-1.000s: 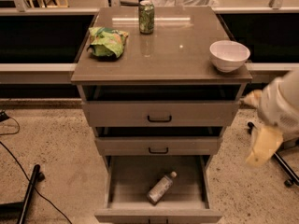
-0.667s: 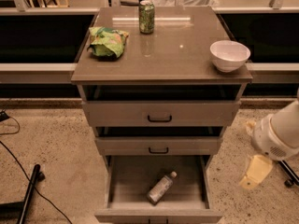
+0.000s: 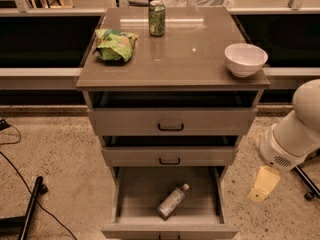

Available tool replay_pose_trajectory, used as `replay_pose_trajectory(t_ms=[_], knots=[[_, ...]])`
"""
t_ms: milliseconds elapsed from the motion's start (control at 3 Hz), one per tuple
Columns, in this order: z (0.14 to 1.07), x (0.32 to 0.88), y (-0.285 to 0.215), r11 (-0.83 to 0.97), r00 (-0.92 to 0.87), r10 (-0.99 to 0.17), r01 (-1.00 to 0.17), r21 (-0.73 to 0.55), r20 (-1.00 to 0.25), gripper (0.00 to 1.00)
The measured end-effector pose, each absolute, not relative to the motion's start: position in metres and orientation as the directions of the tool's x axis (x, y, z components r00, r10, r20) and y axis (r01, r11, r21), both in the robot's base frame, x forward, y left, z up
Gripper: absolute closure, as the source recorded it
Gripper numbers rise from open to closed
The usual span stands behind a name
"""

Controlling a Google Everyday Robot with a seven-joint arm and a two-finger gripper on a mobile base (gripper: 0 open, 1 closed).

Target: Pick blue plastic bottle from bottom drawer and place on counter

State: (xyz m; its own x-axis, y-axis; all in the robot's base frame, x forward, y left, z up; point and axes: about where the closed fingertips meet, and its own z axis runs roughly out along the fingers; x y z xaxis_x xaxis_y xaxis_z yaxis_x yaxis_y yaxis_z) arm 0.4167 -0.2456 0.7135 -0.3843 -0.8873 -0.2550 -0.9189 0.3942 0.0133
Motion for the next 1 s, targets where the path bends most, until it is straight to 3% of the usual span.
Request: replay_pose_trajectory(t_ms=[333, 667, 1000], knots=[[0.658, 0.42, -0.252, 0.434, -0.433, -0.853, -0.899, 0.063, -0.293, 0.0], [0.562, 0.434, -0.266, 0.406, -0.392, -0.805, -0.911, 0.07, -0.445, 0.0], [0.541, 0.426, -0.258, 0.365, -0.371, -0.814, -0.925, 0.103, -0.447, 0.0]])
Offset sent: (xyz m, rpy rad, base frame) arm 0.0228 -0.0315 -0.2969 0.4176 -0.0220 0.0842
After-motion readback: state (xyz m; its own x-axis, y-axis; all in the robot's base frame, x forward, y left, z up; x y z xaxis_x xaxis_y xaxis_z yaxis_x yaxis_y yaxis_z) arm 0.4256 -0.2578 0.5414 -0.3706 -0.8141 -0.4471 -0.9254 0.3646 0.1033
